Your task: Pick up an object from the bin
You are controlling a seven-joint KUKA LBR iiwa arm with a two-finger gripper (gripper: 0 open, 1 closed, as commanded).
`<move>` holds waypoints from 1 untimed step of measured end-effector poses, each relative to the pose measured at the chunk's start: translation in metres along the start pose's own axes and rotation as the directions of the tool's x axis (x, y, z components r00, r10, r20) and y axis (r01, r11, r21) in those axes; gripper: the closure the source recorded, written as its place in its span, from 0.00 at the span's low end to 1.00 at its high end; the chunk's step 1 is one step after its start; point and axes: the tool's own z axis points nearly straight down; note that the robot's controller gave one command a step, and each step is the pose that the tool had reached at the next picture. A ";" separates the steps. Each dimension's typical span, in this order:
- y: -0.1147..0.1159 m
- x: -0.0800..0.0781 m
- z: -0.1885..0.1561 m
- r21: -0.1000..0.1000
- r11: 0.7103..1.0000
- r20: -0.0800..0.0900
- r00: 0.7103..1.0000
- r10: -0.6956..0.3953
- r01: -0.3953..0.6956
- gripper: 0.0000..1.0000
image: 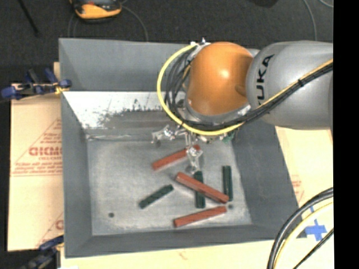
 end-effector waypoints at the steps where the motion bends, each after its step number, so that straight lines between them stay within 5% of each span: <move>1: -0.039 0.057 0.092 -0.003 0.981 -0.006 0.981 -0.192 0.192 1.00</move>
Offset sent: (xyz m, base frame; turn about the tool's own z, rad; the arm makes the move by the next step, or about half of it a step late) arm 0.0000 0.0000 0.0000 0.0000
